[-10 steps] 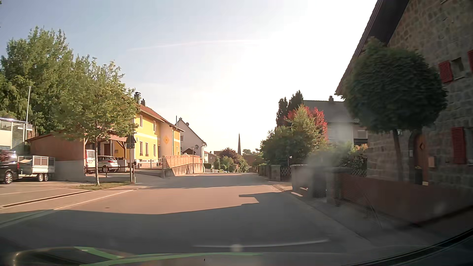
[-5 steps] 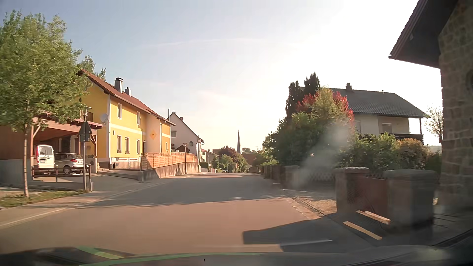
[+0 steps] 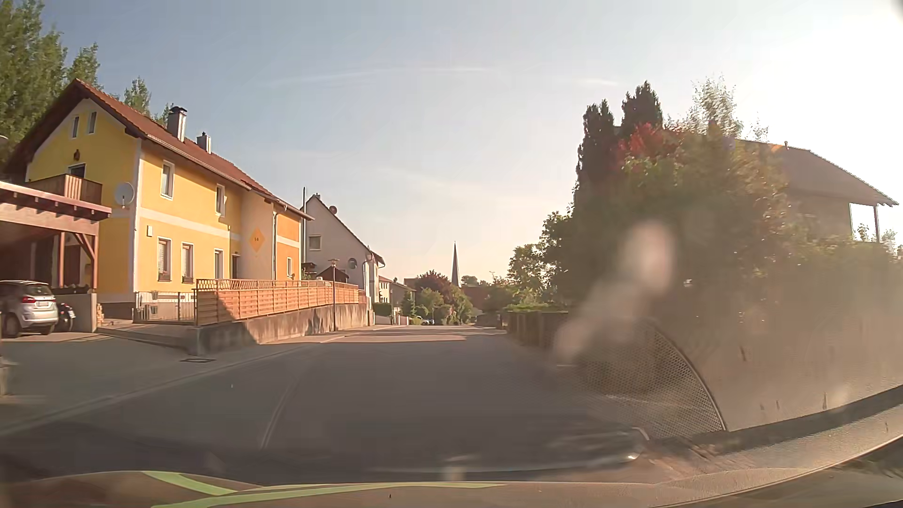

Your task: Follow the waypoints while adhering to traffic rules and regulations

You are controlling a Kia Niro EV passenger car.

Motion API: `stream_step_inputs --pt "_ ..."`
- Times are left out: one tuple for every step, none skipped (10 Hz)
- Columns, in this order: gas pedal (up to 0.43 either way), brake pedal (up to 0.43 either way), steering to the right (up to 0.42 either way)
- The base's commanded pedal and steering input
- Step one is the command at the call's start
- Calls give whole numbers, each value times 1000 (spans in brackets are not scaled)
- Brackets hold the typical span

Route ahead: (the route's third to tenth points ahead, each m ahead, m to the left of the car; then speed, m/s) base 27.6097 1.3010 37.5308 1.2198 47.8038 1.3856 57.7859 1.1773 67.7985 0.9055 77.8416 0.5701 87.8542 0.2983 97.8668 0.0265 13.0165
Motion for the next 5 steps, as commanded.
stream_step_inputs --pt "67 0 0" --pt "67 0 0" --pt "67 0 0" --pt "67 0 1" --pt "67 0 1"
